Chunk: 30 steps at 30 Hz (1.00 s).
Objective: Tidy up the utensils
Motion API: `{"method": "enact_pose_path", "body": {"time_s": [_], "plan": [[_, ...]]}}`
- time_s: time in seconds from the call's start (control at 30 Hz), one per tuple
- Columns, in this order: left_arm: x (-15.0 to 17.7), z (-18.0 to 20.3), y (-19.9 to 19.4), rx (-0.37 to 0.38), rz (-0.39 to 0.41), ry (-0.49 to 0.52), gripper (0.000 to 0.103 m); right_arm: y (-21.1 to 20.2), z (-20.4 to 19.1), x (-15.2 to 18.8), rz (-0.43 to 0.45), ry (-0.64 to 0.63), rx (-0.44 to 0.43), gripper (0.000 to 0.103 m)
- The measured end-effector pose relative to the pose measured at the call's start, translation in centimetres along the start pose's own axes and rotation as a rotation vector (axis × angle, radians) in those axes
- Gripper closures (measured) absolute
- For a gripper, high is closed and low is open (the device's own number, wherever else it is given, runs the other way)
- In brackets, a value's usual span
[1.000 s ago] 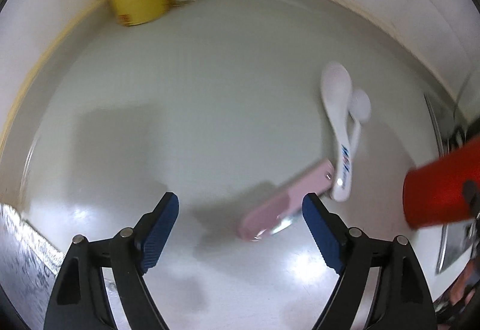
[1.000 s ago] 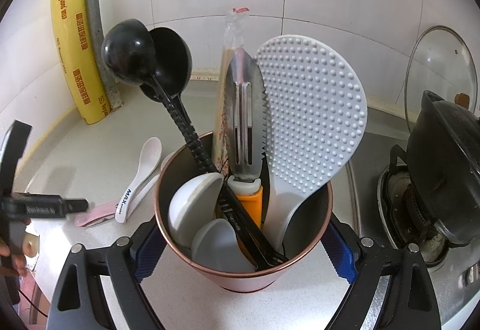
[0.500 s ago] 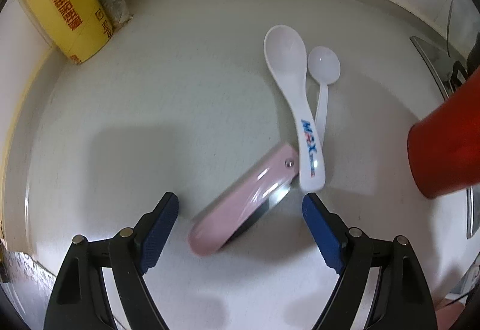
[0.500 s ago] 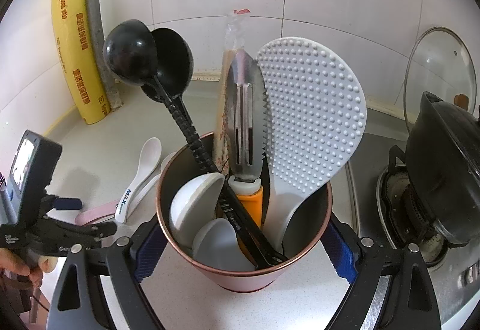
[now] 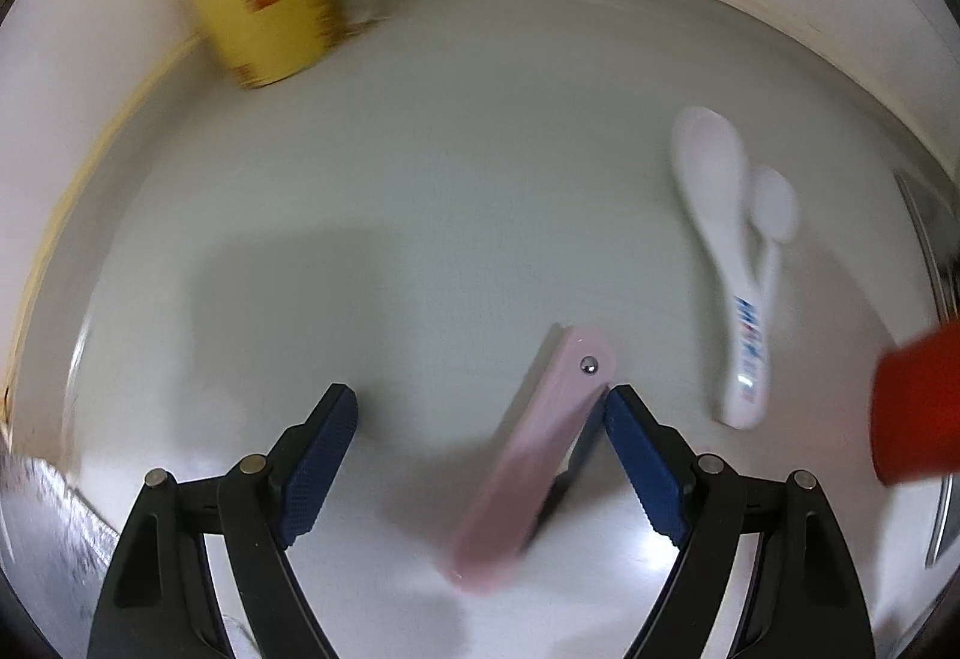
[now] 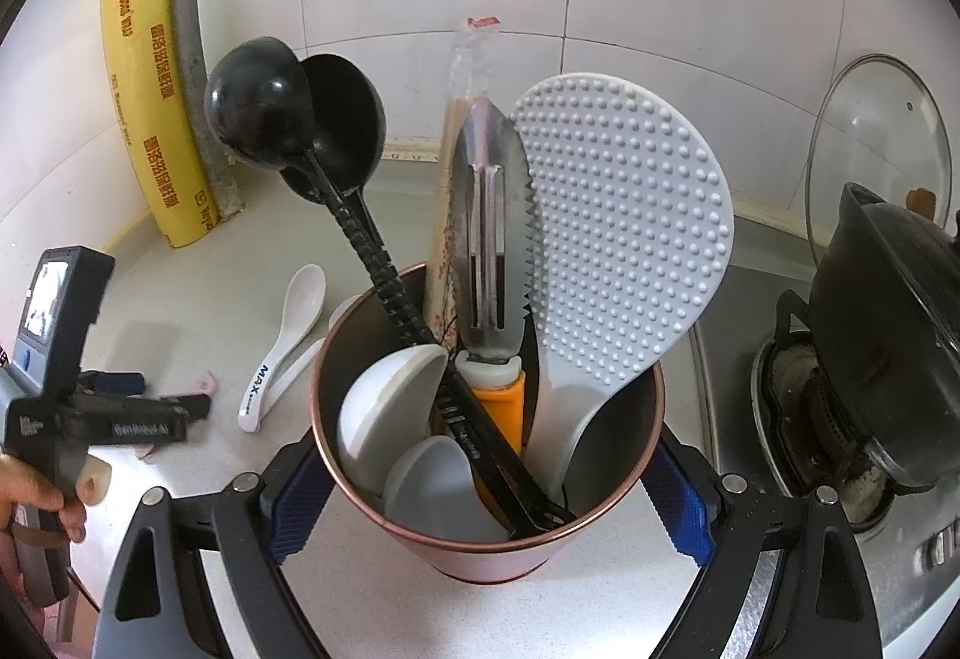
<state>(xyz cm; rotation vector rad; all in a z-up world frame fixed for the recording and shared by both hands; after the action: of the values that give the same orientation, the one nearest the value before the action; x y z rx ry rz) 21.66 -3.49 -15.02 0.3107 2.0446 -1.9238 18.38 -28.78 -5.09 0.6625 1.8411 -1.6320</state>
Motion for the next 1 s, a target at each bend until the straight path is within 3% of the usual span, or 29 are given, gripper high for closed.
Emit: {"method": "enact_pose_path", "body": {"time_s": [0.23,0.43,0.63,1.0], "plan": [[0.4,-5.7,0.0,-0.065,-0.015,-0.168,0.018,0.1,-0.1,0.1,-0.001,-0.001,0.0,0.01],[1.9,-8.0,-0.8,-0.019,-0.061,-0.258,0.018,0.1,-0.1,0.1,-0.001,-0.002,0.0,0.01],[4.6,-6.4,-2.5,0.013,-0.102,-0.206,0.018,0.1,-0.2,0.1,-0.001,-0.003,-0.002,0.01],[8.0,-0.7,-5.4,0.178,-0.146,-0.092,0.018,0.6,-0.4,0.0,-0.009,-0.005,-0.006,0.01]]}}
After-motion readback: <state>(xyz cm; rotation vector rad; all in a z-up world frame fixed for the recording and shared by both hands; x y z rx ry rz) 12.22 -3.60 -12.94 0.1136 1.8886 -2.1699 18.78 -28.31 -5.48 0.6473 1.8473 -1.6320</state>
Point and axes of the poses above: each gripper's, at about its wrist camera, not at the fingertips, and y roughly the way its jaws point, z to its right, x to its underside, the point moved 10 cm from there along y, roughly the way its jaws point, and after that the axes turned 4 degrees about -x, right-handed, at the moved point
